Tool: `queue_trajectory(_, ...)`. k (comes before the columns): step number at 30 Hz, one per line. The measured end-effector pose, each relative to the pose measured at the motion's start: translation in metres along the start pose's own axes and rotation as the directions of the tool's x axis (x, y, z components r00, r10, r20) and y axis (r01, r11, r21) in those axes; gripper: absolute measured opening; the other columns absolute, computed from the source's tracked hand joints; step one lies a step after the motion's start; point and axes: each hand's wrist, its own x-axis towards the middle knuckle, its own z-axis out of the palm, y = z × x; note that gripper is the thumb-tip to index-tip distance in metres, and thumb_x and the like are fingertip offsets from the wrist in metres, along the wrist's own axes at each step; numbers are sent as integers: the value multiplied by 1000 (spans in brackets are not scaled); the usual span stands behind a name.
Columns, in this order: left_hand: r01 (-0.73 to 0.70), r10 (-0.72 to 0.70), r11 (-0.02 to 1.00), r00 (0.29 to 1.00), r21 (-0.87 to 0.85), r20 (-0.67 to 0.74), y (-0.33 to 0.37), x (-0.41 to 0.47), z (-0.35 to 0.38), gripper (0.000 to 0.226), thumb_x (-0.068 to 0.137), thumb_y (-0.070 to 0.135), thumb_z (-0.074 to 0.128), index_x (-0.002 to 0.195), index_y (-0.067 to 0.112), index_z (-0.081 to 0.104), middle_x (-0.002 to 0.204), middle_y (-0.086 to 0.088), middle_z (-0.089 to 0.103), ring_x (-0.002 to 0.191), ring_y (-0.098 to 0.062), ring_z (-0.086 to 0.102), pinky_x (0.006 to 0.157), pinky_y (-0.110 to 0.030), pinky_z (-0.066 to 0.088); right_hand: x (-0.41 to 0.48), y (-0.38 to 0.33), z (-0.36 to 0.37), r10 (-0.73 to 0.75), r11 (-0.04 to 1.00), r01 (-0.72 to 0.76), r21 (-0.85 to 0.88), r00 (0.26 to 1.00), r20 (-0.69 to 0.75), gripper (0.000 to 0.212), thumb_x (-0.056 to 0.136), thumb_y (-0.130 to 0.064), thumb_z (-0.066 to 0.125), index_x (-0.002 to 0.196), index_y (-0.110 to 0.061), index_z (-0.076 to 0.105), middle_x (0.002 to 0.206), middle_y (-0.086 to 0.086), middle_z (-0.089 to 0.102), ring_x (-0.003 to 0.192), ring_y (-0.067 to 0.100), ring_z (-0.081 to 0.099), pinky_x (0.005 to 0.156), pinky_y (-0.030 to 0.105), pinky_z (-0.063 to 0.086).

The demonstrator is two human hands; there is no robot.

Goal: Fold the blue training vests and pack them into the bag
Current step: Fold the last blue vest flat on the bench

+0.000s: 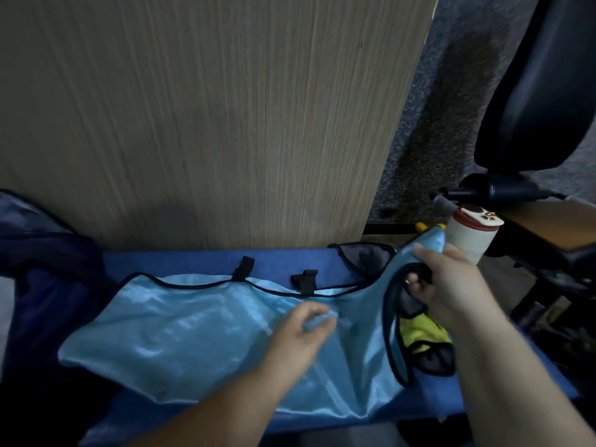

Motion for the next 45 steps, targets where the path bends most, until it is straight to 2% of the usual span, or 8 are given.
queue_trajectory(10,79,-200,584,978,-808,-49,-19,6,-49,74,80,64,45,135,15,50,129,-12,63,122,-27,58,112,-47,36,-31,55,79,193,864,165,-475,764,615,48,95,-13,62,132,-29,38,100,7,69,87,16,71,70,24,53)
queue_trajectory(17,-79,21,992,870,-98,-492,-28,2,-47,75,82,20,75,144,28,33,133,11,47,125,-11,48,111,-29,32,-10,46,44,261,477,265,-838,868,422,24,84,-43,71,99,-25,62,88,-7,65,78,9,64,73,25,48)
queue_trajectory(20,-110,315,893,845,435,-432,-33,2,-50,72,78,58,51,143,32,38,154,10,25,143,-13,15,113,-25,6,-20,42,37,425,216,329,-919,816,392,46,68,-63,76,95,-30,61,99,-10,62,92,9,60,82,28,49)
queue_trajectory(24,-153,334,652,937,742,-101,-32,10,-51,77,77,68,9,145,43,34,158,21,16,147,-5,-7,116,-36,-15,-45,56,49,518,15,523,-852,725,454,52,65,-50,82,103,-33,50,110,-10,56,100,14,56,86,32,49)
queue_trajectory(30,-96,29,501,995,860,94,-31,9,-51,63,96,65,22,153,39,13,162,16,5,149,-11,-13,116,-50,-20,-43,51,38,373,109,647,-754,677,635,22,75,-13,65,77,-34,58,84,-15,58,85,7,59,72,21,48)
queue_trajectory(37,-168,254,497,966,851,42,-18,4,-57,49,97,56,37,144,40,39,155,18,31,150,-13,9,117,-39,-15,-39,46,29,739,231,573,-786,422,524,46,77,-32,82,119,-38,61,87,-18,62,74,-9,57,72,10,42)
queue_trajectory(41,-259,174,498,965,828,198,-25,11,-52,58,99,56,35,152,39,19,162,14,6,149,-10,-9,117,-35,-18,-33,49,23,551,398,429,-811,595,585,26,81,-42,76,105,-33,70,90,-15,68,85,0,62,80,19,48)
queue_trajectory(45,-225,14,428,970,876,242,-38,13,-53,67,95,69,20,153,43,-1,160,16,-15,146,-15,-24,117,-45,-20,-19,62,18,242,136,303,-943,913,328,25,86,-46,63,99,-25,60,100,-7,63,94,13,60,78,28,48)
